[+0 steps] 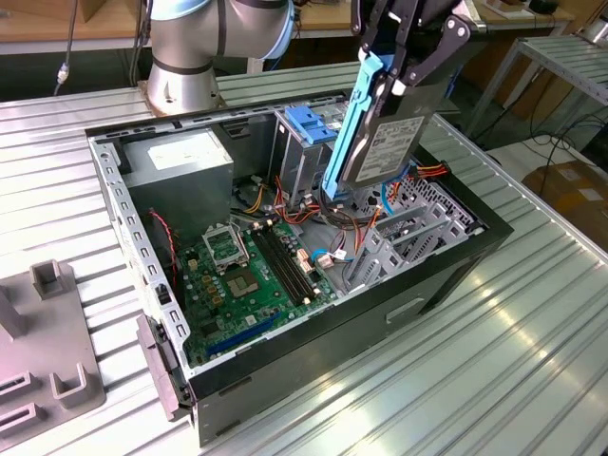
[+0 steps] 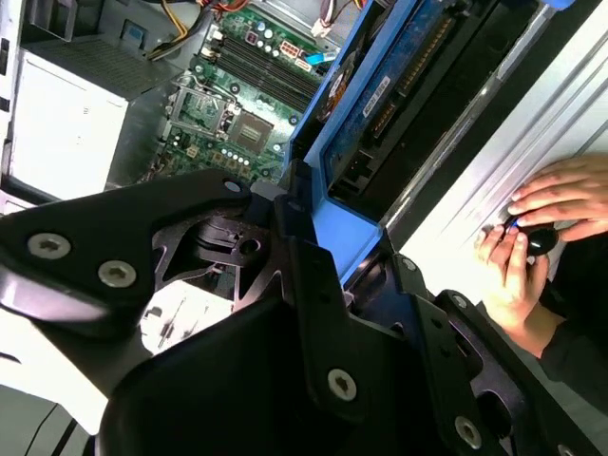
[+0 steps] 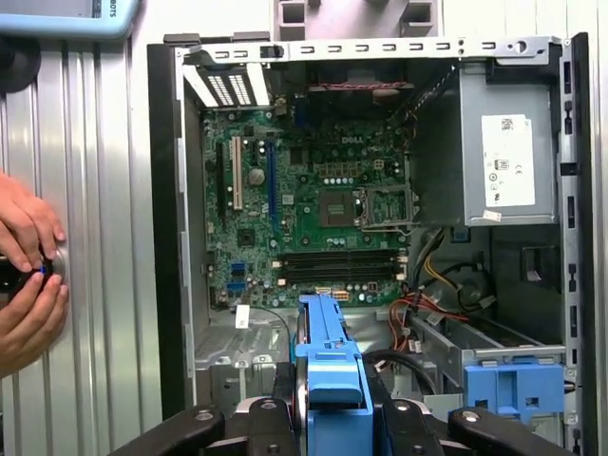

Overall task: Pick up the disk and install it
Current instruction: 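Insert the disk into the insertion slot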

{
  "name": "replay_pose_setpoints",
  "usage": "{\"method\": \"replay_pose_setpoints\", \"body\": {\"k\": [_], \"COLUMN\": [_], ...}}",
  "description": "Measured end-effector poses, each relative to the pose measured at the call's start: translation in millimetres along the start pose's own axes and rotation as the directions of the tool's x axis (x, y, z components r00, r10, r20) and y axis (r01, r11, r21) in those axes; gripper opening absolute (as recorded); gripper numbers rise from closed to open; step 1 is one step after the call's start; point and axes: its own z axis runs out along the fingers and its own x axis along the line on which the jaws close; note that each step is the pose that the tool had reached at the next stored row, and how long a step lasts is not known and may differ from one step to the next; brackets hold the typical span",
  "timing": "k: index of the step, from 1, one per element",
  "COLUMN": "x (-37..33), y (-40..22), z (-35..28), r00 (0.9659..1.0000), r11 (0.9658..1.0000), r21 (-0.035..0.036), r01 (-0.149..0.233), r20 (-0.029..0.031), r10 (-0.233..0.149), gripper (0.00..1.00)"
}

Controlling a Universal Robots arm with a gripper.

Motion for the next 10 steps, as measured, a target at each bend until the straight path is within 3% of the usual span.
{"method": "replay_pose_setpoints", "body": {"k": [10], "x": [30.7], "y": [-2.2], "z": [1.4], "r00": [1.0], "r11": [1.0], "r21": [0.0], "r01": [0.0], "r20": [-0.0001], "r10": [0.0], "gripper": [0.37]}}
